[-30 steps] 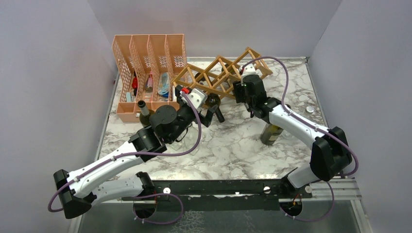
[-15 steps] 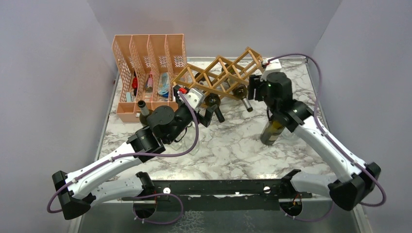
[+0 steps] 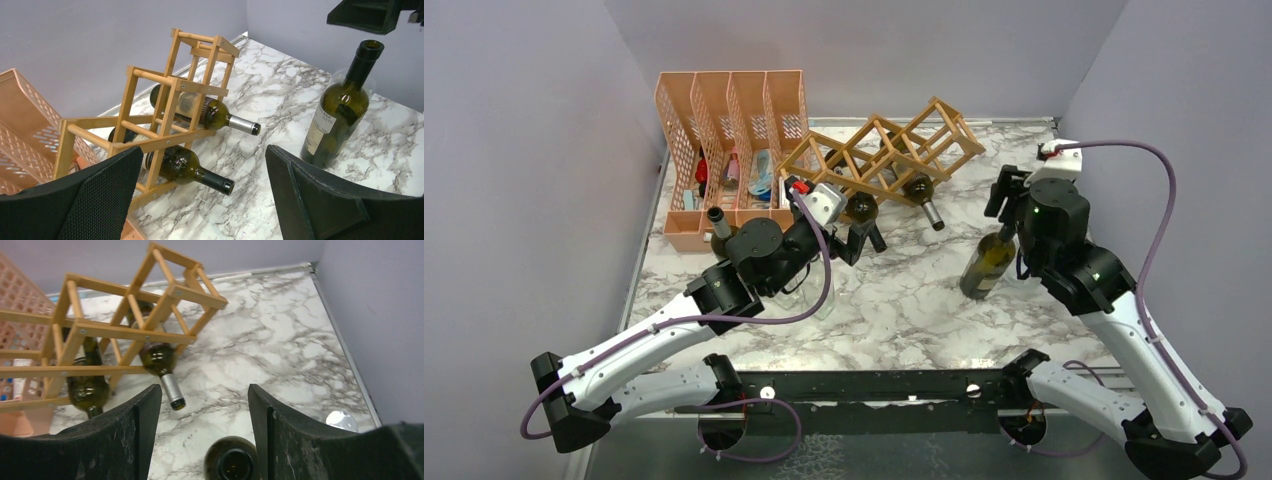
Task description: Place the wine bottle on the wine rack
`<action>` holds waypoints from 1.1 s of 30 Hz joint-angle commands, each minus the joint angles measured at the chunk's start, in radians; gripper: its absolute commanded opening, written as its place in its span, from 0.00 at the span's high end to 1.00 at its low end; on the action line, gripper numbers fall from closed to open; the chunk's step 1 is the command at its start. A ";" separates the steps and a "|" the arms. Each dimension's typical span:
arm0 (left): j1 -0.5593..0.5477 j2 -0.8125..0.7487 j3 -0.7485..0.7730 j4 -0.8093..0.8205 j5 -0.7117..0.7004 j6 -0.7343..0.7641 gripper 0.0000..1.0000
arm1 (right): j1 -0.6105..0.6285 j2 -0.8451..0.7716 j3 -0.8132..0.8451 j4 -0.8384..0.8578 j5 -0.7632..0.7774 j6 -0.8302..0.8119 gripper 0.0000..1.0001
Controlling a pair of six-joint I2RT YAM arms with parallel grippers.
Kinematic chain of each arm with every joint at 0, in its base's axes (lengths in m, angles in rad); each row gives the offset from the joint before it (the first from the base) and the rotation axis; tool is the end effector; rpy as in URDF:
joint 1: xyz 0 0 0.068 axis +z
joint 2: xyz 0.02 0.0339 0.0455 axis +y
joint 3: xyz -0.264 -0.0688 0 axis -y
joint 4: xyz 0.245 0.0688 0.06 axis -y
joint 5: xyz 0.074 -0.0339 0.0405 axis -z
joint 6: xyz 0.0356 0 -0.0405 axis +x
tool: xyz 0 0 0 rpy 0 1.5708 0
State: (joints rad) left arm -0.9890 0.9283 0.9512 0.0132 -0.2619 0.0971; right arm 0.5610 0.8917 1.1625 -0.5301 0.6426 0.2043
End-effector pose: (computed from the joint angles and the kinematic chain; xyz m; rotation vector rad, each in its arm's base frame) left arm 0.1251 -0.1735 0.3944 0.6171 1.4303 -0.5068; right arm 0.1581 0.0741 0.4160 0.1284 1.7730 -0.0371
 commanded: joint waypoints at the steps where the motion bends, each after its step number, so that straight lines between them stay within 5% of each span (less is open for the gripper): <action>1: -0.002 -0.010 0.027 0.031 0.052 -0.020 0.01 | 0.002 0.005 -0.047 -0.137 0.082 0.084 0.33; 11: -0.002 0.024 0.048 0.030 0.089 -0.028 0.01 | 0.002 -0.048 -0.164 -0.128 0.070 0.197 0.44; 16: -0.002 0.046 0.063 0.032 0.110 -0.036 0.01 | 0.002 -0.050 -0.175 -0.124 0.093 0.201 0.58; 25: -0.002 0.089 0.080 0.075 0.180 -0.074 0.01 | 0.002 -0.072 -0.130 -0.117 0.034 0.101 0.98; 33: -0.002 0.154 0.065 0.138 0.282 -0.116 0.01 | 0.002 -0.120 -0.029 -0.128 -0.235 -0.003 0.99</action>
State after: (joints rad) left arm -0.9890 1.0611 1.0031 0.0711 -0.0715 0.0292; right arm 0.5610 0.8146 1.0279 -0.7029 0.5613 0.2581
